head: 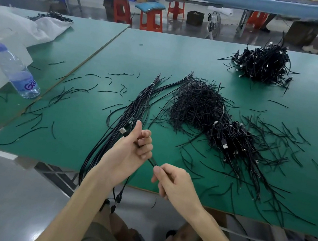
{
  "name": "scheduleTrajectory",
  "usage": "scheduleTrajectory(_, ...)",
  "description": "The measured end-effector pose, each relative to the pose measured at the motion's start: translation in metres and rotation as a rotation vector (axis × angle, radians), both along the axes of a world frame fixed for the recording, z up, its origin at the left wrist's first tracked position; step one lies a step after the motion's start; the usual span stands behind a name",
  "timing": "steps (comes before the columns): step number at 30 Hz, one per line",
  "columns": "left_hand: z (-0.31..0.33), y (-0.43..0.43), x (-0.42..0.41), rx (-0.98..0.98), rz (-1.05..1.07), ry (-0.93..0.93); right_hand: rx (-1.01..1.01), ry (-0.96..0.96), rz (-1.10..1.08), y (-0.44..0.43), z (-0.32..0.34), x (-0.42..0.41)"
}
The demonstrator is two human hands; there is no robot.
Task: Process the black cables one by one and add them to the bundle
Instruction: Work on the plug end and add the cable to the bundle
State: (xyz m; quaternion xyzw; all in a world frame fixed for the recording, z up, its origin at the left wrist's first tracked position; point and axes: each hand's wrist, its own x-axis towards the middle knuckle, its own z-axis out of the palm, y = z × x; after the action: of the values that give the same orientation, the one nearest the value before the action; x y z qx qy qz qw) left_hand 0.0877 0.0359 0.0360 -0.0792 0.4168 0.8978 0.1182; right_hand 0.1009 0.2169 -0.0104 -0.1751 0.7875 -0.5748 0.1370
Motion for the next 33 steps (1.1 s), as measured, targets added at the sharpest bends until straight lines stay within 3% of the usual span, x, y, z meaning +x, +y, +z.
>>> scheduleTrajectory(6,0.008,-0.001,0.007,-0.05,-0.178,0.314,0.014,-0.03,0.043,0.007,0.002,-0.002)
scheduleTrajectory(8,0.017,-0.005,0.014,-0.222,-0.366,0.419,0.082,0.024,0.031,0.015,0.008,-0.009)
scheduleTrajectory(10,0.024,-0.005,0.018,-0.546,-0.589,0.491,0.166,0.09,0.005,0.023,0.015,-0.019)
scheduleTrajectory(12,0.025,0.001,0.019,-0.835,-0.76,0.464,0.218,0.103,-0.011,0.027,0.021,-0.027)
scheduleTrajectory(14,0.02,0.011,0.02,-0.985,-0.802,0.443,0.234,0.081,-0.016,0.025,0.024,-0.032)
scheduleTrajectory(18,0.018,0.024,0.018,-1.185,-0.774,0.472,0.309,0.079,-0.029,0.023,0.032,-0.034)
scheduleTrajectory(22,0.011,0.02,0.013,-1.309,-0.804,0.379,0.432,0.201,-0.083,0.027,0.041,-0.032)
scheduleTrajectory(29,-0.003,0.015,0.01,-1.143,-0.688,0.394,0.072,0.177,-0.018,0.012,0.047,-0.025)
scheduleTrajectory(33,-0.001,0.011,0.01,-1.015,-0.583,0.381,0.039,0.196,0.036,0.005,0.042,-0.017)
